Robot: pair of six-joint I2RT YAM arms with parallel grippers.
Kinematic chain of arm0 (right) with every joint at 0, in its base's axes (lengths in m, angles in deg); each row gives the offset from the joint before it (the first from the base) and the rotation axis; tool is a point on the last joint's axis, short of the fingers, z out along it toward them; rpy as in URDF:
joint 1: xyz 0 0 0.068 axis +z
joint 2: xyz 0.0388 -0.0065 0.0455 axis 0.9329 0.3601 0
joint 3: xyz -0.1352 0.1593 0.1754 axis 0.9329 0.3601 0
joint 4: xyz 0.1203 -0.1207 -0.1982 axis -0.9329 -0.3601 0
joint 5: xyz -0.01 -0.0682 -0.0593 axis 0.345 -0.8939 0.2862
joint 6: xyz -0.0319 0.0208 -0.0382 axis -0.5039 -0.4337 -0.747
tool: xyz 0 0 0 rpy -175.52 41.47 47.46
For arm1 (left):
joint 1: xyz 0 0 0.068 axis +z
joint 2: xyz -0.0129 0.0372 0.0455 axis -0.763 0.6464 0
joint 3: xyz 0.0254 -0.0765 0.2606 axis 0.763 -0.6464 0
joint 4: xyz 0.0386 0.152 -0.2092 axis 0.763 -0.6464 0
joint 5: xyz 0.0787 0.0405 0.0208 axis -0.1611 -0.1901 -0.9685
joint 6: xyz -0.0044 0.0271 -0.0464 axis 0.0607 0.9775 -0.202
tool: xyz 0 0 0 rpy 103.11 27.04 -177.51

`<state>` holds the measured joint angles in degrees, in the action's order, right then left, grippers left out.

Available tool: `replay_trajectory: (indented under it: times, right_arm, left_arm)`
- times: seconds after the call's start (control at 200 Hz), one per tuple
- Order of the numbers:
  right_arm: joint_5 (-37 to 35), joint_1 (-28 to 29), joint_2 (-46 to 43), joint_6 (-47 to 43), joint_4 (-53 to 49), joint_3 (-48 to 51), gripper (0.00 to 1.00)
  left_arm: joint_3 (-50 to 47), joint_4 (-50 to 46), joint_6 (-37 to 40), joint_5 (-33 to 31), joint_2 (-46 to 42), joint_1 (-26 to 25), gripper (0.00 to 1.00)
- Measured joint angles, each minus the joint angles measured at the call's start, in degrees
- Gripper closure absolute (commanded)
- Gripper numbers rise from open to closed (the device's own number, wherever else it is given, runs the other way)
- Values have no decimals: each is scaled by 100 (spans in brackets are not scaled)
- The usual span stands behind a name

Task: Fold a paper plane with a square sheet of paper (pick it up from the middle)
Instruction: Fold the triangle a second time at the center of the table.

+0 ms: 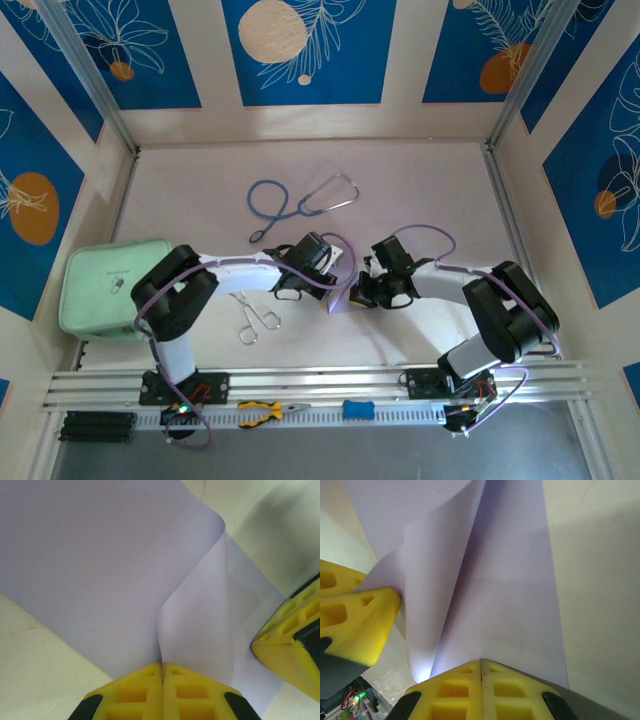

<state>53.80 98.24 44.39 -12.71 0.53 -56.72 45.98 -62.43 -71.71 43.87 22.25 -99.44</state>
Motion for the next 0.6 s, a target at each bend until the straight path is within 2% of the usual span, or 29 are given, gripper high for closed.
replay_trajectory:
  times: [0.6]
  right_arm:
    - [-31,-22,-74,0,-11,46,99]
  left_arm:
    - [-63,57,-63,0,-105,22,100]
